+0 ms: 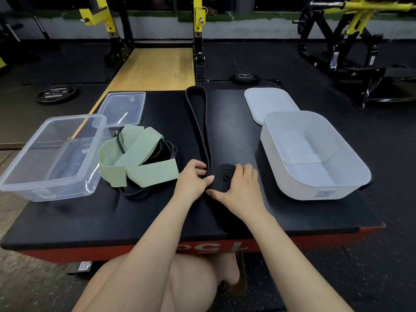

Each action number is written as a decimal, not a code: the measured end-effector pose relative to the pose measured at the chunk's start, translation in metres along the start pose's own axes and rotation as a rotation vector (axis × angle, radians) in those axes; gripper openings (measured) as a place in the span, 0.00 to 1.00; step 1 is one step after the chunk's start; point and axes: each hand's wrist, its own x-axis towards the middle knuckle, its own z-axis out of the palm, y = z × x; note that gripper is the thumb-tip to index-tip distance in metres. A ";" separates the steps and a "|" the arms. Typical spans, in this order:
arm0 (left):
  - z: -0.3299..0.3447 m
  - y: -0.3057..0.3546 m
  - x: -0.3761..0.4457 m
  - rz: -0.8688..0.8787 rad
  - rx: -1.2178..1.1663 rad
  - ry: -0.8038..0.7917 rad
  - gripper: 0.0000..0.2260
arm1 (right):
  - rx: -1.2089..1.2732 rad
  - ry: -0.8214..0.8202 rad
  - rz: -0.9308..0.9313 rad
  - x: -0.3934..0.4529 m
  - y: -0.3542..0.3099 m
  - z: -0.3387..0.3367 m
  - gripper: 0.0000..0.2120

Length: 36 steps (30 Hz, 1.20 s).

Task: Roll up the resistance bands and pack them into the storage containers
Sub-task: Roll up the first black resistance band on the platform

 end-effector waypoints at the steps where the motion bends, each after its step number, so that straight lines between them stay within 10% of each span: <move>1: -0.001 0.000 0.000 -0.007 -0.018 -0.018 0.18 | 0.000 0.003 -0.004 0.000 0.001 0.001 0.41; 21: -0.009 -0.005 0.003 0.001 -0.081 -0.077 0.04 | 0.105 -0.435 -0.225 0.024 0.026 -0.031 0.49; 36: -0.003 0.000 0.007 -0.029 0.042 -0.078 0.17 | 0.029 -0.553 -0.203 0.035 0.020 -0.035 0.53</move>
